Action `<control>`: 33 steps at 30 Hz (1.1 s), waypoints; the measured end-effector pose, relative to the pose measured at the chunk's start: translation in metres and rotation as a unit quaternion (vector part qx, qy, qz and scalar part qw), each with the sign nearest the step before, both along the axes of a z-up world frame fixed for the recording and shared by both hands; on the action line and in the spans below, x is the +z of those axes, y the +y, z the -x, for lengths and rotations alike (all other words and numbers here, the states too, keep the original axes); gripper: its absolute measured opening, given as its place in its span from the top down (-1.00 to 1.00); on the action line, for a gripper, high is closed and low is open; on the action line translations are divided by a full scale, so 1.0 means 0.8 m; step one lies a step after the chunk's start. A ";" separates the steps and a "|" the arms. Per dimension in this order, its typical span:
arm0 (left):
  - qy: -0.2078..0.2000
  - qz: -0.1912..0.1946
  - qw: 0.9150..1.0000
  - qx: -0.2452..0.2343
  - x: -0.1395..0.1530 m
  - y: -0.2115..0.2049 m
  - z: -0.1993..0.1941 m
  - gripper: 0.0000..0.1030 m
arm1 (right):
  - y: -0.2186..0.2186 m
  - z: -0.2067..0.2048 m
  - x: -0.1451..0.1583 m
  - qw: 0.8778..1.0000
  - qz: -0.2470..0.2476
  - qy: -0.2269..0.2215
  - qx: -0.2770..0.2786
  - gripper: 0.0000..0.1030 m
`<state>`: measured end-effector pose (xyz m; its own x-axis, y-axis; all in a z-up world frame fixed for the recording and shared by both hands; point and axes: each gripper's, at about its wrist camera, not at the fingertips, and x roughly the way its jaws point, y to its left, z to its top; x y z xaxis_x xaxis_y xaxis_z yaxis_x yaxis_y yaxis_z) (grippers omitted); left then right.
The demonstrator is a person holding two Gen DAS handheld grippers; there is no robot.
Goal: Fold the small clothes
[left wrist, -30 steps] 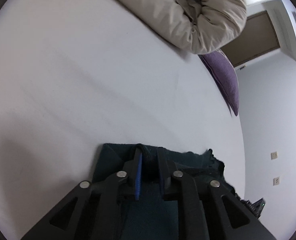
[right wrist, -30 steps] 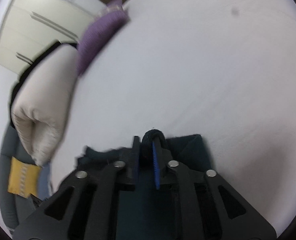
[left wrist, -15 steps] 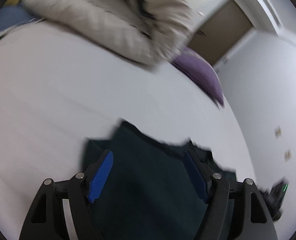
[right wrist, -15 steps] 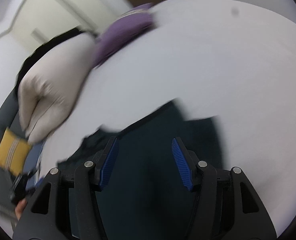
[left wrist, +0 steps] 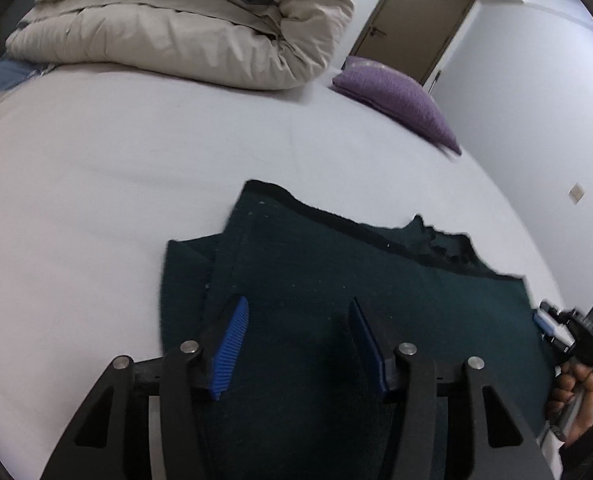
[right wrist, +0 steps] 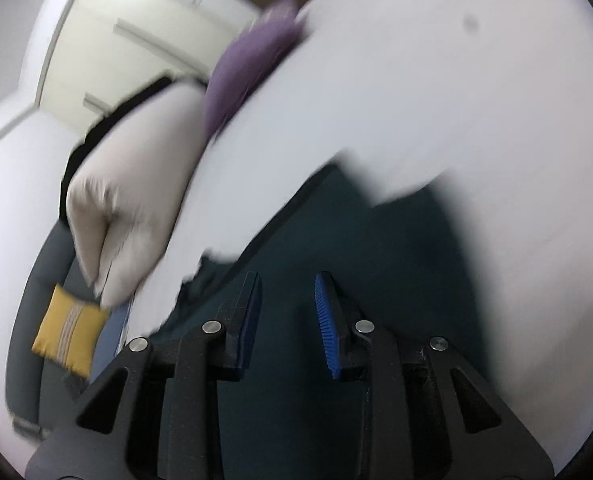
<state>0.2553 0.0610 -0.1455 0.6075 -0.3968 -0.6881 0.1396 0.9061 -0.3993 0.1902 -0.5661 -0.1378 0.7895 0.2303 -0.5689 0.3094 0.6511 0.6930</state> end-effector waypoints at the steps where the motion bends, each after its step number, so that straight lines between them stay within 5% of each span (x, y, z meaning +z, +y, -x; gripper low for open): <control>1: 0.000 0.006 1.000 0.008 0.001 0.006 0.004 -0.08 | -0.019 0.011 0.000 1.000 -0.010 -0.002 -0.027 0.43; 5: -0.014 -0.012 1.000 0.010 0.024 0.001 0.043 -0.08 | -0.044 0.056 0.019 0.998 -0.021 -0.010 -0.060 0.37; 9: -0.037 -0.029 0.998 -0.033 0.035 -0.037 0.093 -0.12 | 0.060 0.059 0.042 0.993 -0.051 -0.049 0.094 0.37; 14: -0.012 -0.087 0.995 -0.044 0.000 -0.049 0.124 -0.12 | 0.222 0.036 -0.009 0.959 -0.081 -0.006 0.272 0.38; 16: -0.016 -0.082 0.995 -0.046 -0.007 -0.036 0.129 -0.11 | 0.235 0.032 -0.045 0.957 -0.091 0.037 0.272 0.42; 18: -0.012 -0.085 0.995 -0.048 -0.004 -0.029 0.132 -0.07 | 0.216 0.039 -0.051 0.962 -0.097 0.016 0.254 0.53; 22: -0.009 -0.081 0.996 -0.047 -0.007 -0.009 0.142 0.01 | 0.130 0.093 -0.047 0.984 -0.083 0.004 0.155 0.53; 27: 0.003 -0.071 0.997 -0.023 -0.004 0.015 0.162 0.06 | 0.029 0.166 -0.035 0.997 -0.072 0.001 0.031 0.45; 29: 0.004 -0.089 0.996 -0.021 -0.005 0.006 0.165 0.05 | 0.027 0.173 -0.020 0.996 -0.078 -0.013 0.036 0.42; 33: 0.015 -0.104 0.994 -0.012 -0.009 -0.005 0.161 -0.02 | 0.130 0.134 0.012 0.985 -0.069 -0.034 0.156 0.41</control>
<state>0.1263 0.0573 -0.1529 0.5771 -0.2583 -0.7747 0.1539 0.9661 -0.2074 0.0832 -0.4623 -0.1279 0.7032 0.5396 -0.4630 0.0580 0.6055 0.7937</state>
